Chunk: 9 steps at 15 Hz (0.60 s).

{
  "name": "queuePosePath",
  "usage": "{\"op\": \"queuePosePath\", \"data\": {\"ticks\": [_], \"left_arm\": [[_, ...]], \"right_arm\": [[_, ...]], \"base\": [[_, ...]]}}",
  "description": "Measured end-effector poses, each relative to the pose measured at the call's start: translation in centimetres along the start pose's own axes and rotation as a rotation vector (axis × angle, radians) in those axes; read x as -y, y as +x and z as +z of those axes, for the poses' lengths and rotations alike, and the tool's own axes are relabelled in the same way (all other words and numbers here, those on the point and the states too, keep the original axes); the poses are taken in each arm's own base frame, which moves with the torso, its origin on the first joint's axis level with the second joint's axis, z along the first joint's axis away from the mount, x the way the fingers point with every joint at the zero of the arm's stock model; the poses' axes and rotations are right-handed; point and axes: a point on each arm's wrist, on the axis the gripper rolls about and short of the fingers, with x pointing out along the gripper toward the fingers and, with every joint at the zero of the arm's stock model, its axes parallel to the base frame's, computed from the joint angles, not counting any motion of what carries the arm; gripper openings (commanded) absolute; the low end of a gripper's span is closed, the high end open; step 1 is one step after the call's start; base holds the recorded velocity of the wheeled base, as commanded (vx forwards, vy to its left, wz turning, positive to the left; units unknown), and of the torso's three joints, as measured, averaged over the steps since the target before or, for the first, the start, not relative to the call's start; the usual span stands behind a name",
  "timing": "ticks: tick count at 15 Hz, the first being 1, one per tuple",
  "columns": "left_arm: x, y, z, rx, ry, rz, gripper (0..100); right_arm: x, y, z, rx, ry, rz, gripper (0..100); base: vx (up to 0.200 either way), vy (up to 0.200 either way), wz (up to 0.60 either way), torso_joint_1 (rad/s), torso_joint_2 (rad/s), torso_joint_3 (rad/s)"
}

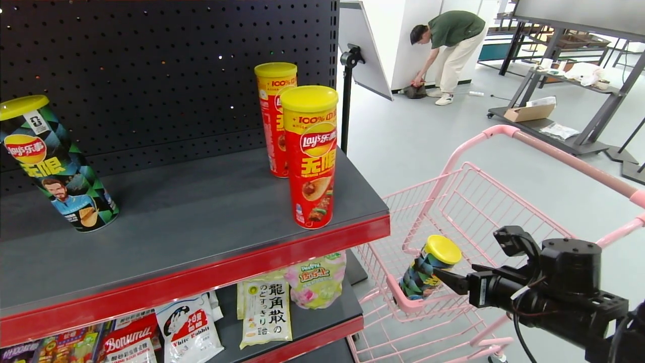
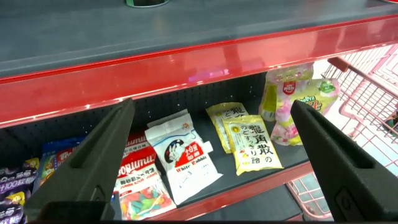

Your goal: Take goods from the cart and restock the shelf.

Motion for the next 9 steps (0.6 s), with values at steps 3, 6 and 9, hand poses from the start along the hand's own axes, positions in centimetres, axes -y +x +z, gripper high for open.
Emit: {"op": "queuePosePath", "data": {"ticks": [3,6,9], "left_arm": [[0.0,0.0,0.0,0.0,0.0,0.0,100],[0.0,0.0,0.0,0.0,0.0,0.0,100],[0.0,0.0,0.0,0.0,0.0,0.0,100]], "right_arm": [[0.1,1.6,-1.0,-0.002,-0.004,0.005,100],[0.4,2.9,-1.6,0.005,-0.006,-0.002,100],[0.4,4.4,-2.0,0.006,-0.008,0.0,100]], "base": [[0.0,0.0,0.0,0.0,0.0,0.0],[0.0,0.0,0.0,0.0,0.0,0.0],[0.0,0.0,0.0,0.0,0.0,0.0]]}}
